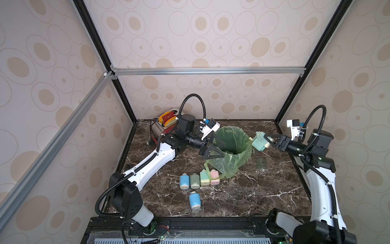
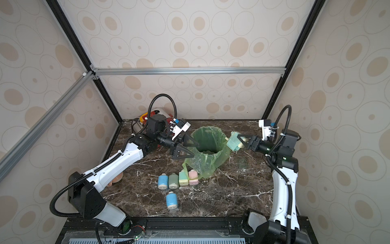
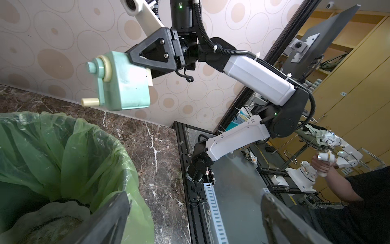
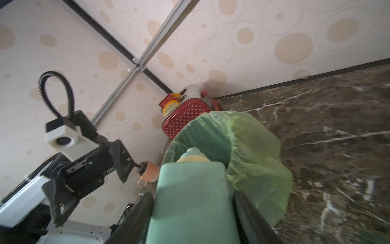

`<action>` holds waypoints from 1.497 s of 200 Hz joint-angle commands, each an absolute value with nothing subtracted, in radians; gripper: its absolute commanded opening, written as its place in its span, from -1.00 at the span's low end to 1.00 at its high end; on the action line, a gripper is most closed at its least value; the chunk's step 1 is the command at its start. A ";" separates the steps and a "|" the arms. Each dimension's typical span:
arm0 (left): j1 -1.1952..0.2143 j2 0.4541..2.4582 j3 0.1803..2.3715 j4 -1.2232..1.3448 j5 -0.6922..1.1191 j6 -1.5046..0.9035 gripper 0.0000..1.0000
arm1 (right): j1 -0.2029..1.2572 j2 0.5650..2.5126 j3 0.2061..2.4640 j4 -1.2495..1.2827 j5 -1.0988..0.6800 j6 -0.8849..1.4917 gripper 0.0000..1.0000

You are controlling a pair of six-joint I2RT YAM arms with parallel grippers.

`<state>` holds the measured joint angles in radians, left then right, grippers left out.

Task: Take out the pencil sharpener tray and clean the shavings
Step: Place the pencil sharpener at the center of the board.

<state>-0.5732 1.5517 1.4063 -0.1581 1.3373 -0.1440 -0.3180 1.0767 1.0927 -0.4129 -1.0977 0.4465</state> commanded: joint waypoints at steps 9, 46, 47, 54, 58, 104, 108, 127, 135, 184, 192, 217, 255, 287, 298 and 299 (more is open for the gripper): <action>-0.565 1.527 1.396 -0.079 1.338 -0.182 0.98 | -0.341 1.077 1.043 -0.456 -0.894 0.358 -1.00; -0.560 1.522 1.388 -0.069 1.333 -0.184 0.98 | -0.275 1.113 0.871 -0.310 -0.729 0.343 -1.00; -0.561 1.522 1.387 -0.068 1.333 -0.184 0.98 | -0.270 1.114 0.870 -0.312 -0.719 0.339 -1.00; -0.559 1.521 1.385 -0.066 1.333 -0.184 0.98 | -0.243 1.126 0.859 -0.321 -0.671 0.312 -1.00; -0.558 1.522 1.382 -0.066 1.333 -0.184 0.98 | -0.226 1.132 0.853 -0.323 -0.651 0.299 -1.00; -0.556 1.528 1.376 -0.054 1.329 -0.190 0.98 | -0.116 1.213 0.766 -0.227 -0.500 0.284 -1.00; -0.555 1.527 1.376 -0.052 1.328 -0.191 0.98 | -0.114 1.219 0.755 -0.214 -0.494 0.289 -1.00; -0.554 1.526 1.375 -0.052 1.328 -0.192 0.98 | -0.109 1.255 0.726 -0.181 -0.454 0.296 -1.00; -0.554 1.525 1.376 -0.053 1.329 -0.193 0.98 | -0.107 1.275 0.721 -0.169 -0.454 0.293 -1.00; -0.554 1.539 1.387 -0.041 1.331 -0.207 0.98 | -0.067 1.371 0.702 -0.119 -0.393 0.260 -1.00; -0.555 1.537 1.388 -0.040 1.330 -0.208 0.98 | -0.066 1.373 0.690 -0.102 -0.379 0.260 -1.00; -0.554 1.542 1.390 -0.037 1.330 -0.211 0.98 | -0.059 1.350 0.665 -0.055 -0.366 0.256 -1.00; -0.553 1.546 1.390 -0.023 1.330 -0.225 0.98 | -0.044 1.329 0.664 -0.032 -0.330 0.223 -1.00; -0.554 1.537 1.381 -0.020 1.327 -0.224 0.98 | -0.001 1.349 0.701 -0.091 -0.264 0.192 -0.97; -0.554 1.536 1.381 -0.020 1.325 -0.226 0.98 | 0.021 1.336 0.701 -0.108 -0.224 0.199 -0.97; -0.554 1.537 1.381 -0.020 1.325 -0.226 0.98 | 0.023 1.335 0.700 -0.108 -0.221 0.199 -0.97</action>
